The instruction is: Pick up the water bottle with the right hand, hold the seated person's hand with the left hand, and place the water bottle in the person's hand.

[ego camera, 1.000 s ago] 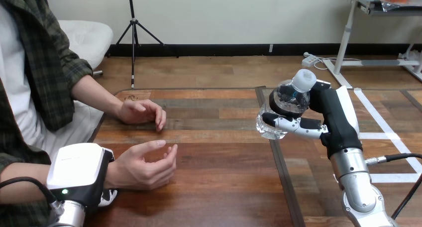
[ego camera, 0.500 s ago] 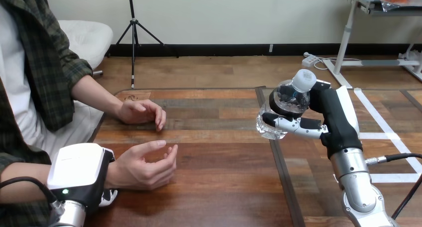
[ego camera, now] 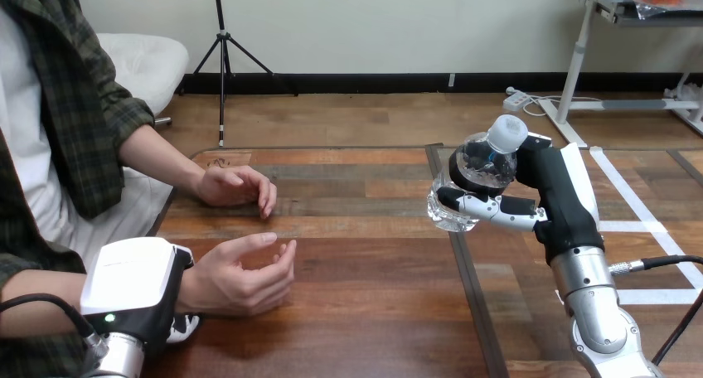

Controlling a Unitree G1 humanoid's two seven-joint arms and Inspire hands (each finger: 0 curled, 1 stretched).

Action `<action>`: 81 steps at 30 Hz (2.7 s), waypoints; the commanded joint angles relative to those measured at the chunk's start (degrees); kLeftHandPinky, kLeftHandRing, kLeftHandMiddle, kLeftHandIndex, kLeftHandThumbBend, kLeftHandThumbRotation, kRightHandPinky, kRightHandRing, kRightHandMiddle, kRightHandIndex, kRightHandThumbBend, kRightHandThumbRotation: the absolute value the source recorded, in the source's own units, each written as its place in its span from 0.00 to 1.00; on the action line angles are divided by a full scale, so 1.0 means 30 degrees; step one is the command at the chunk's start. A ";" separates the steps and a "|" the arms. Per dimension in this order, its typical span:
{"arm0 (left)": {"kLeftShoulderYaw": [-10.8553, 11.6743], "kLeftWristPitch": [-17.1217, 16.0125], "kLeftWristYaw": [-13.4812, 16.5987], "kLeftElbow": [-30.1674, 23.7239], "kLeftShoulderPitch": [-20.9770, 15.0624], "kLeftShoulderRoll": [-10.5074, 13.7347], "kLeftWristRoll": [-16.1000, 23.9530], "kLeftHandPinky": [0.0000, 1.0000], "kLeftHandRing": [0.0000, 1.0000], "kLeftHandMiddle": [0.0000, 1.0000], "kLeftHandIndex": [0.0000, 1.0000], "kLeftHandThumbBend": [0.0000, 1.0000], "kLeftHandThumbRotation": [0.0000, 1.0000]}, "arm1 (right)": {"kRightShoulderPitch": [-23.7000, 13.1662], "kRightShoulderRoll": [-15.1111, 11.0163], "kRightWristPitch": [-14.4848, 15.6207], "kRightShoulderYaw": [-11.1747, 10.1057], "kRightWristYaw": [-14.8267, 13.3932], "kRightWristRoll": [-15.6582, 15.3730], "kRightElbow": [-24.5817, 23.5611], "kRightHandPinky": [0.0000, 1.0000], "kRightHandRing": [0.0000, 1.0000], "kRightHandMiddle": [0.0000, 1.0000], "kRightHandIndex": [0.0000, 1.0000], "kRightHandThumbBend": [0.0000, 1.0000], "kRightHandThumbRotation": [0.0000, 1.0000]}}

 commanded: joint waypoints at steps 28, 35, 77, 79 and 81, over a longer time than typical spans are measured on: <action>-0.0106 -0.2453 0.1212 -0.1469 0.0069 -0.0718 -0.0844 0.37 0.40 0.43 0.40 0.85 0.00 | -0.1563 0.0049 -0.0541 -0.0270 -0.0238 0.0271 -0.1247 0.38 0.44 0.48 0.47 0.72 0.00; 0.0054 -0.2637 0.1271 -0.1854 0.0248 -0.0784 -0.1007 0.36 0.40 0.43 0.40 0.85 0.00 | -0.1559 0.0054 -0.0582 -0.0229 -0.0353 0.0168 -0.1207 0.39 0.44 0.48 0.48 0.72 0.00; 0.0144 -0.2664 0.1475 -0.3507 0.0765 -0.1076 -0.0865 0.34 0.37 0.41 0.38 0.85 0.00 | -0.1611 -0.0005 -0.0378 -0.0218 -0.0499 0.0054 -0.1155 0.38 0.43 0.48 0.48 0.72 0.00; 0.0132 -0.2675 0.1545 -0.3535 0.0763 -0.1083 -0.0818 0.34 0.37 0.41 0.38 0.85 0.00 | -0.1622 -0.0004 -0.0424 -0.0218 -0.0505 0.0050 -0.1144 0.38 0.43 0.48 0.48 0.72 0.00; 0.0128 -0.2697 0.1595 -0.3542 0.0754 -0.1084 -0.0803 0.34 0.37 0.41 0.37 0.85 0.00 | -0.1635 0.0011 -0.0452 -0.0234 -0.0453 0.0096 -0.1132 0.38 0.43 0.48 0.48 0.72 0.00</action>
